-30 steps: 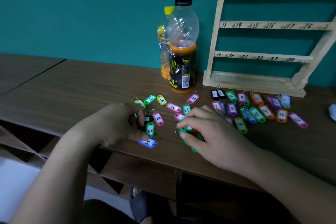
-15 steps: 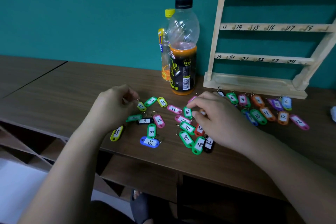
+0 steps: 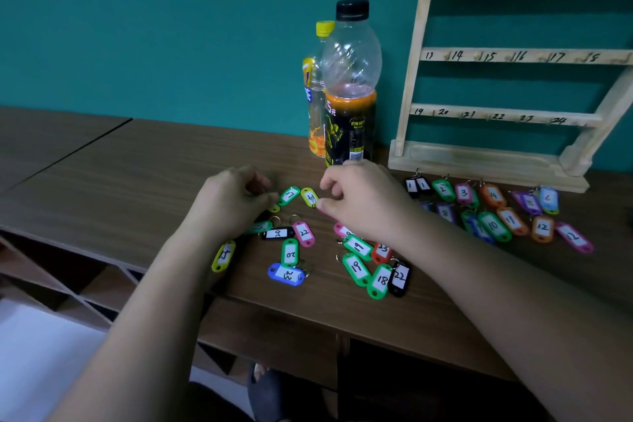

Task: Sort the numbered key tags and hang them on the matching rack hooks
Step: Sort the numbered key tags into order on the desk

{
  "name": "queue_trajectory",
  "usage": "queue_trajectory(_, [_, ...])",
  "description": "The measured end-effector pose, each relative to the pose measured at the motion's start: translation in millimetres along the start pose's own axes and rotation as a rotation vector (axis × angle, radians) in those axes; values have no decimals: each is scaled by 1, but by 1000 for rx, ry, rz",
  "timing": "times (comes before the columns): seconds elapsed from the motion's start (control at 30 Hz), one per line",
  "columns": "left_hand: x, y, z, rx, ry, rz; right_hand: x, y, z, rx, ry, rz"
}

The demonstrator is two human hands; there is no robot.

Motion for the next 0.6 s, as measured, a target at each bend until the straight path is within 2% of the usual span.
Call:
queue_trajectory(0.2, [-4,-8,4,-12,-2,-10,-6,-20,21,-61,24,64])
queue_trajectory(0.43, [6,-11,12,-16,-5,-43,-10,-30,33,-115,162,152])
queue_trajectory(0.6, [13,-14,16,-41,-55,-49,-12,-38,38,-222,212,201])
Point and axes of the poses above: each hand's wrist, its own y-axis away from the middle knuckle, its own z-axis out of the palm, x = y × z, the point moved 7 cm from there along -y, towards the middle knuckle, and after that the axes turned 8 degrees about x, right-handed, at the moved point
